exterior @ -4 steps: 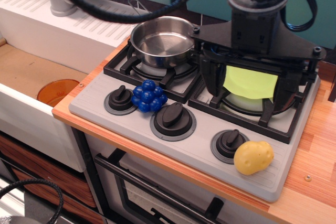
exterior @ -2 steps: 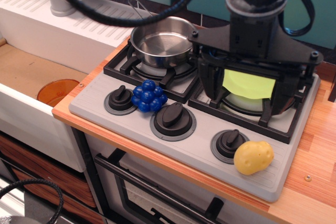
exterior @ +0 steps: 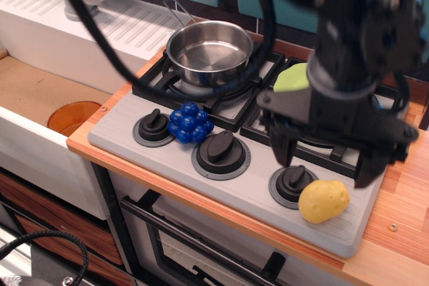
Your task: Put potato on plate and blueberry in pot or pan on stove
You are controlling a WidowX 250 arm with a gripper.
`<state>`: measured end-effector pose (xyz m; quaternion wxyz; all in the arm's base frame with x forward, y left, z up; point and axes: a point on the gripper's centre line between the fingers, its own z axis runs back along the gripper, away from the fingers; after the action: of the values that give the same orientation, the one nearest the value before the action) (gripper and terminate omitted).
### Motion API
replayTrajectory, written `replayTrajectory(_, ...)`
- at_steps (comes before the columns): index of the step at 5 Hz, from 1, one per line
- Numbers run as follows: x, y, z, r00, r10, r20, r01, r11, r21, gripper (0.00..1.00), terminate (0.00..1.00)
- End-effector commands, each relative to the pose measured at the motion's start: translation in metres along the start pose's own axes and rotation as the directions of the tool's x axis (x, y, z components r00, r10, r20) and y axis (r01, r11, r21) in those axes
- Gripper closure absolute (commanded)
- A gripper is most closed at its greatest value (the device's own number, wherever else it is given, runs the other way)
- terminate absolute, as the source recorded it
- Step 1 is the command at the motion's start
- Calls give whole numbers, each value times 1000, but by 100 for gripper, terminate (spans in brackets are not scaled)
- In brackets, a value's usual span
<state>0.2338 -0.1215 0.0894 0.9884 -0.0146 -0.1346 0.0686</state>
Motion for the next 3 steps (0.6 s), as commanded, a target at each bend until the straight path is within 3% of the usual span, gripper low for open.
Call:
replayTrajectory(1,1,-1,-10,998,-1,69,2,1000,-13,0,0)
replayTrajectory(3,-7,-1,-28,992,-12,129,13,1000,-9,0,0)
